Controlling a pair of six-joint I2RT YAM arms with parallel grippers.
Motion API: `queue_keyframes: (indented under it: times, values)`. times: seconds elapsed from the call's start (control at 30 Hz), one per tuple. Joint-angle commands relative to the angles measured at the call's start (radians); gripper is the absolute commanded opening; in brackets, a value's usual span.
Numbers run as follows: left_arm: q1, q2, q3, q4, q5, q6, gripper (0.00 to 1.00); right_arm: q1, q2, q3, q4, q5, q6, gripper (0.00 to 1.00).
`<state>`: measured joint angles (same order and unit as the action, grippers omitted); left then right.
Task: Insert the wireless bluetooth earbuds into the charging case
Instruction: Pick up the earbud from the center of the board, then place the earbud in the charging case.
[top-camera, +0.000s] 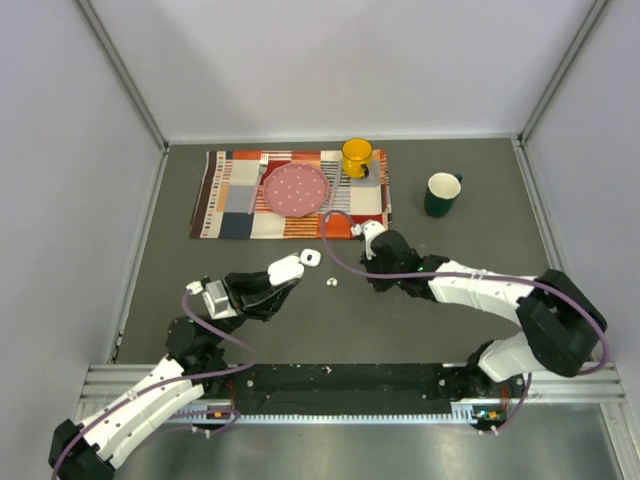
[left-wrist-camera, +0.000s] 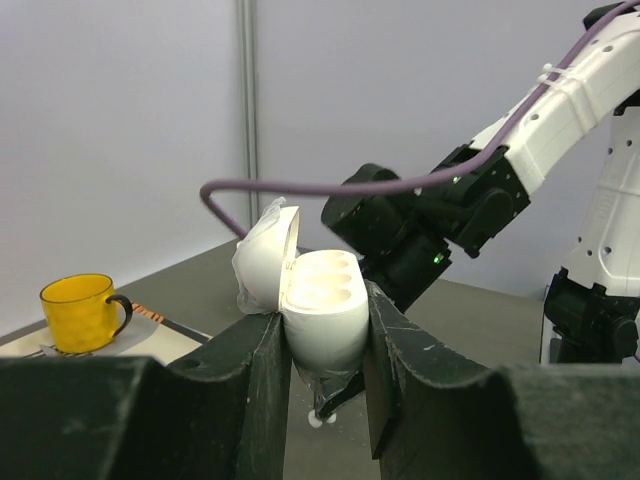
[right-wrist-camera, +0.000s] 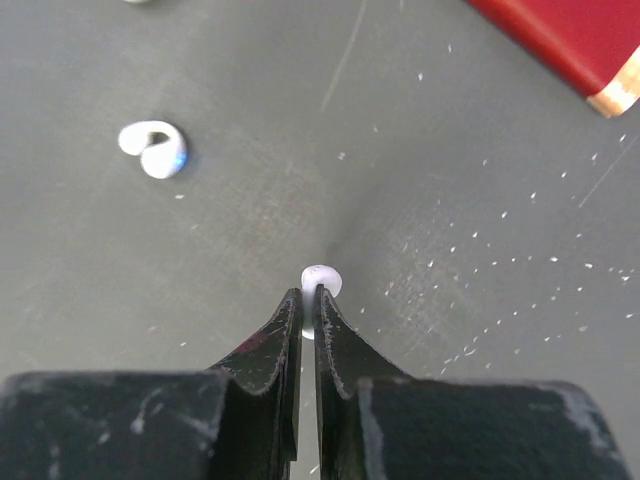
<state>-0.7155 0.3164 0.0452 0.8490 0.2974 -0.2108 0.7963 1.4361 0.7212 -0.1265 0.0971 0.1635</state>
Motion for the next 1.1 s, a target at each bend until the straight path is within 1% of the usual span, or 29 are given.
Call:
queue_keyframes:
  times: [0.0, 0.03, 0.07, 0.13, 0.27, 0.37, 0.43, 0.5, 0.57, 0.7, 0.77, 0.87, 1.07]
  values:
    - [-0.002, -0.016, -0.065, 0.022, -0.001, 0.002, 0.0, 0.001, -0.15, 0.0, 0.025, -0.091, -0.054, 0.04]
    - [-0.002, -0.016, -0.065, 0.021, -0.001, 0.002, 0.0, 0.001, -0.173, -0.003, 0.028, -0.124, -0.083, 0.04]
    - [-0.004, -0.017, -0.065, 0.019, -0.003, 0.002, 0.0, 0.001, -0.225, -0.008, 0.031, -0.196, -0.106, 0.04]
    - [-0.002, -0.019, -0.065, 0.018, -0.001, 0.001, 0.0, 0.001, -0.282, -0.026, 0.053, -0.247, -0.146, 0.04]
    - [-0.004, -0.022, -0.067, 0.018, 0.0, -0.001, 0.0, 0.001, -0.463, -0.072, 0.096, -0.414, -0.231, 0.02]
    - [-0.002, -0.025, -0.065, 0.016, 0.005, -0.002, 0.0, 0.001, -0.541, -0.117, 0.152, -0.502, -0.272, 0.0]
    - [-0.002, -0.026, -0.068, 0.019, 0.006, -0.002, 0.0, 0.001, -0.607, -0.149, 0.192, -0.523, -0.283, 0.0]
    - [-0.002, -0.027, -0.07, 0.018, 0.009, -0.001, 0.0, 0.001, -0.66, -0.164, 0.197, -0.562, -0.298, 0.0]
    - [-0.002, -0.027, -0.068, 0.019, 0.011, 0.001, 0.0, 0.001, -0.677, -0.161, 0.186, -0.579, -0.297, 0.0]
    - [-0.002, -0.028, -0.068, 0.019, 0.022, 0.001, 0.0, 0.001, -0.684, -0.105, 0.131, -0.632, -0.326, 0.0]
    - [-0.001, -0.031, -0.065, 0.016, 0.031, 0.001, 0.0, 0.001, -0.683, -0.085, 0.098, -0.689, -0.363, 0.0]
    - [-0.004, -0.034, -0.059, -0.002, 0.048, 0.001, 0.0, 0.001, -0.689, -0.051, 0.094, -0.758, -0.386, 0.0]
    - [-0.002, -0.045, -0.054, -0.017, 0.066, -0.002, 0.0, 0.001, -0.712, -0.026, 0.105, -0.879, -0.381, 0.0]
